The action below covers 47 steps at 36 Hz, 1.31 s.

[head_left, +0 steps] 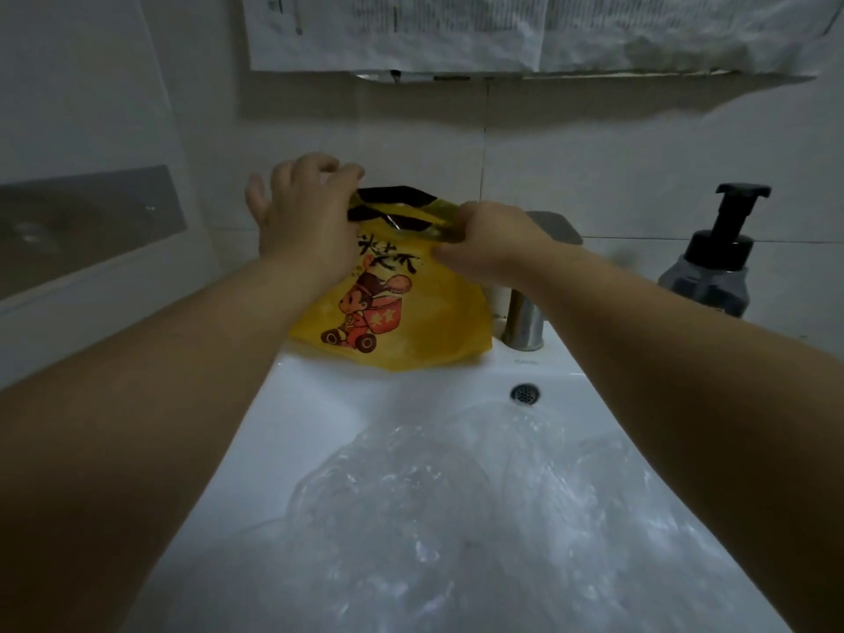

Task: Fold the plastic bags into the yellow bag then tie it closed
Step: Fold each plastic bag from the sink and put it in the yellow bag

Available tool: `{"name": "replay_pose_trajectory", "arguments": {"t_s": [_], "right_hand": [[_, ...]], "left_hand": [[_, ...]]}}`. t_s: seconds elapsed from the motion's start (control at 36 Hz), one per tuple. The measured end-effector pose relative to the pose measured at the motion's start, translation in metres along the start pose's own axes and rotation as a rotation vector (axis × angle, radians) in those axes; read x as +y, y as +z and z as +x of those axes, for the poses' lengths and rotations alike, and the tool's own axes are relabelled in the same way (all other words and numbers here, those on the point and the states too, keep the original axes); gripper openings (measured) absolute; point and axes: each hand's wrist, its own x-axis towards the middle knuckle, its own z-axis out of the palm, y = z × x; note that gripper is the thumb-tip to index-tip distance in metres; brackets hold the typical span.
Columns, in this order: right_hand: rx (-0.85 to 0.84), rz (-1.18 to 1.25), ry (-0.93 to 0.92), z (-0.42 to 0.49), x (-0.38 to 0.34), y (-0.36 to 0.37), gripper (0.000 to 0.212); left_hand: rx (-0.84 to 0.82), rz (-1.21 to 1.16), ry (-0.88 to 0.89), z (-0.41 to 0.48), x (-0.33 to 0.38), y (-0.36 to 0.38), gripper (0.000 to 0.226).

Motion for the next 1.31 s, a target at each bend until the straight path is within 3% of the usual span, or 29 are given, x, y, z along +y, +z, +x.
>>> {"name": "replay_pose_trajectory", "arguments": {"t_s": [0.08,0.22,0.31,0.36,0.5,0.58,0.69,0.83,0.97,1.08,1.19,1.22,1.31], "right_hand": [[-0.032,-0.094,-0.028,-0.004,-0.009,-0.001,0.050],[0.108,-0.154,0.059,0.004,-0.022,0.007,0.017],[0.063,-0.022,0.065,0.006,-0.025,0.010,0.007],[0.038,0.060,0.047,0.007,-0.028,0.011,0.007],[0.096,0.308,0.006,0.009,-0.030,0.000,0.028],[0.184,0.439,0.060,0.017,-0.022,-0.001,0.024],[0.240,0.345,0.107,0.018,-0.017,0.009,0.022],[0.290,0.071,0.046,-0.001,-0.020,0.013,0.044],[0.361,0.037,-0.020,-0.029,-0.022,0.013,0.063],[0.400,0.109,-0.049,-0.063,-0.025,0.009,0.051],[0.169,0.243,-0.035,-0.105,-0.026,0.024,0.034],[0.072,0.266,-0.020,-0.118,-0.024,0.033,0.037],[-0.211,0.332,0.080,-0.147,-0.017,0.061,0.072]], "left_hand": [[0.021,-0.072,-0.073,-0.018,0.001,0.002,0.060],[0.031,-0.274,-0.270,-0.043,0.002,0.009,0.087],[-0.143,-0.468,-0.428,-0.058,0.009,0.020,0.123],[-0.293,-0.536,-0.491,-0.066,0.012,0.029,0.133],[-0.400,-0.543,-0.569,-0.068,0.013,0.052,0.126],[-0.437,-0.532,-0.548,-0.071,0.009,0.062,0.115],[-0.443,-0.505,-0.537,-0.077,0.006,0.071,0.116],[-0.432,-0.494,-0.541,-0.078,0.006,0.058,0.129],[-0.435,-0.464,-0.476,-0.084,0.009,0.032,0.126],[-0.434,-0.446,-0.424,-0.101,0.016,0.008,0.110],[-0.445,-0.442,-0.372,-0.130,0.024,-0.002,0.094],[-0.457,-0.450,-0.367,-0.141,0.027,-0.003,0.091],[-0.504,-0.529,-0.396,-0.171,0.031,-0.005,0.086]]}}
